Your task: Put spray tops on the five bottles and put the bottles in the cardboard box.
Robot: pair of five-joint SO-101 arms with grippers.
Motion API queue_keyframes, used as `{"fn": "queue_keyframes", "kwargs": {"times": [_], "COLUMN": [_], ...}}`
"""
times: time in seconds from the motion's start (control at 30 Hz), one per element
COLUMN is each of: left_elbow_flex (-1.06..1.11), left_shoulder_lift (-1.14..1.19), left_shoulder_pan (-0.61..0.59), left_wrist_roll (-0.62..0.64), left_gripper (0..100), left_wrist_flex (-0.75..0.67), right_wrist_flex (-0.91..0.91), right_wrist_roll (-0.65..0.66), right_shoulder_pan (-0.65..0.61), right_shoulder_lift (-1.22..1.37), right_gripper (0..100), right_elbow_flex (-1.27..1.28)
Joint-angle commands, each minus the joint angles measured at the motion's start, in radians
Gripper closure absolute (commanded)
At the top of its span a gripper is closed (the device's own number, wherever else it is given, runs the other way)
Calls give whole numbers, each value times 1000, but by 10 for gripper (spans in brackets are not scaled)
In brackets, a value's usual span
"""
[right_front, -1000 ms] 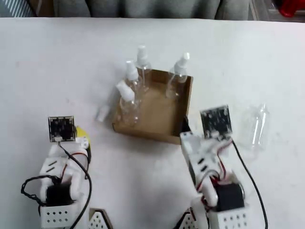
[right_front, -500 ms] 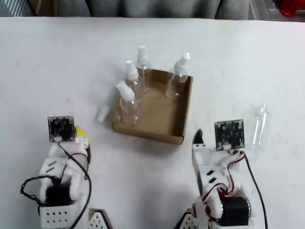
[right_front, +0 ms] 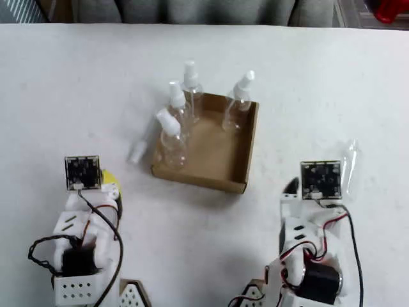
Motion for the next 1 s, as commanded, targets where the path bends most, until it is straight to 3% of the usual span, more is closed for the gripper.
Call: {"fn": "queue_keyframes", "kwargs": {"times": [0.0,0.43,0.8,0.97], "left_elbow_flex": [-3,-3,-3,-3], "left_shoulder_lift": [-13,-13,-13,-13], "left_shoulder_pan": [5,5,4,4], "left_wrist_roll": [-8,-8,-8,-8], "left_gripper": [976,976,976,976], "left_wrist_flex": [6,6,6,6], "right_wrist_flex": [-36,-48,108,108], "right_wrist_roll": [20,26,26,18], "right_shoulder_pan": [79,208,272,272], "right_shoulder_lift": [41,700,1218,1354], "right_gripper": [982,977,973,860], "right_elbow_flex": [-17,-422,-876,-965]}}
